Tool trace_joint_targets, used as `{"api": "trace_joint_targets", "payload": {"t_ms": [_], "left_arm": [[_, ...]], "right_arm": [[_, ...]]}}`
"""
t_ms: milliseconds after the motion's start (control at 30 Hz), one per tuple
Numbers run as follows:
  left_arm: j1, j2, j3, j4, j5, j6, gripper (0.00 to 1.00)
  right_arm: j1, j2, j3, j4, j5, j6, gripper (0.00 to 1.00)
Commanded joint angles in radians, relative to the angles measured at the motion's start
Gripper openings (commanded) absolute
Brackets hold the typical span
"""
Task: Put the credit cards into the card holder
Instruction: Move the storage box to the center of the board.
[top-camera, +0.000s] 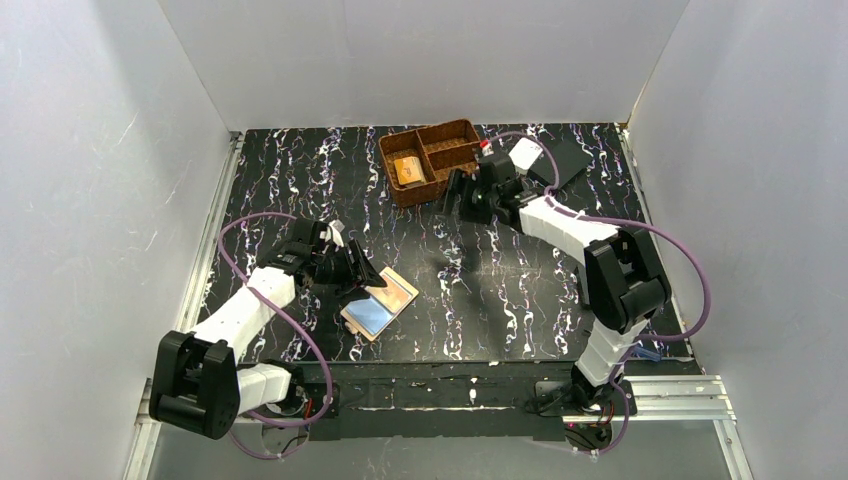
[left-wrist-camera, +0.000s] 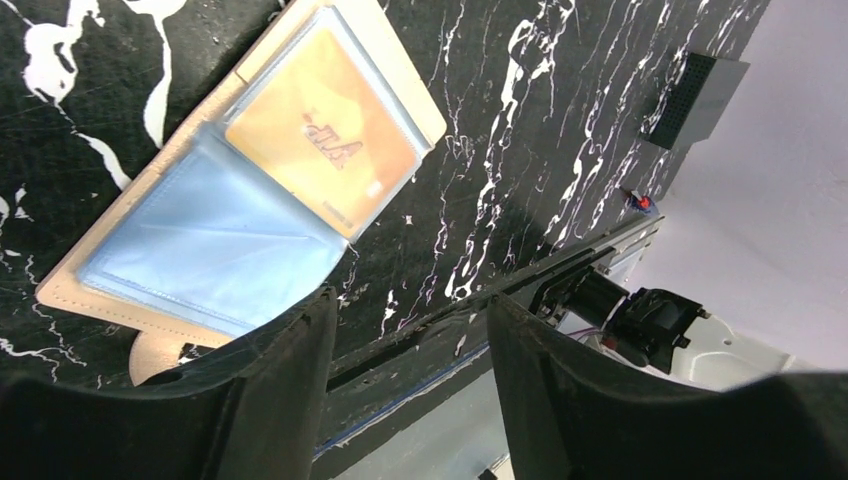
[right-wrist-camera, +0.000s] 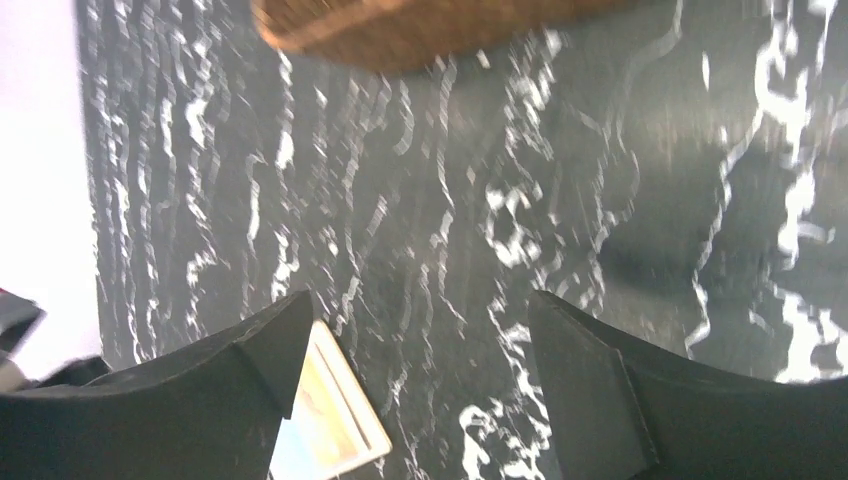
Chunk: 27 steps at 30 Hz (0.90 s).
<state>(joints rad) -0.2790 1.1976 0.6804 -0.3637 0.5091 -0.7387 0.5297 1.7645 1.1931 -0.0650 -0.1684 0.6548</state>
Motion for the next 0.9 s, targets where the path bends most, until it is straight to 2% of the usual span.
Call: {"api": "trace_joint_targets", "payload": {"t_ms": [0, 67, 200, 400, 867], "left_arm": [[-0.008, -0.015, 0.038, -0.014, 0.072, 0.045, 0.58], [-0.008, 0.000, 0.063, -0.025, 0.079, 0.057, 0.60], [-0.007, 0.021, 0.133, -0.037, 0.068, 0.057, 0.63], [-0.009, 0.053, 0.215, -0.034, 0.072, 0.035, 0.64], [-0.008, 0.033, 0.258, -0.100, 0.043, 0.072, 0.68]], "right_arm": [[0.019, 0.014, 0.185, 0.002, 0.102, -0.093, 0.89], [-0.002, 0.053, 0.247, -0.047, 0.133, -0.078, 0.90], [-0.016, 0.103, 0.310, -0.129, 0.290, 0.086, 0.96], [-0.017, 0.151, 0.340, -0.150, 0.500, 0.295, 0.98], [-0.017, 0.346, 0.519, -0.232, 0.637, 0.375, 0.92]]}}
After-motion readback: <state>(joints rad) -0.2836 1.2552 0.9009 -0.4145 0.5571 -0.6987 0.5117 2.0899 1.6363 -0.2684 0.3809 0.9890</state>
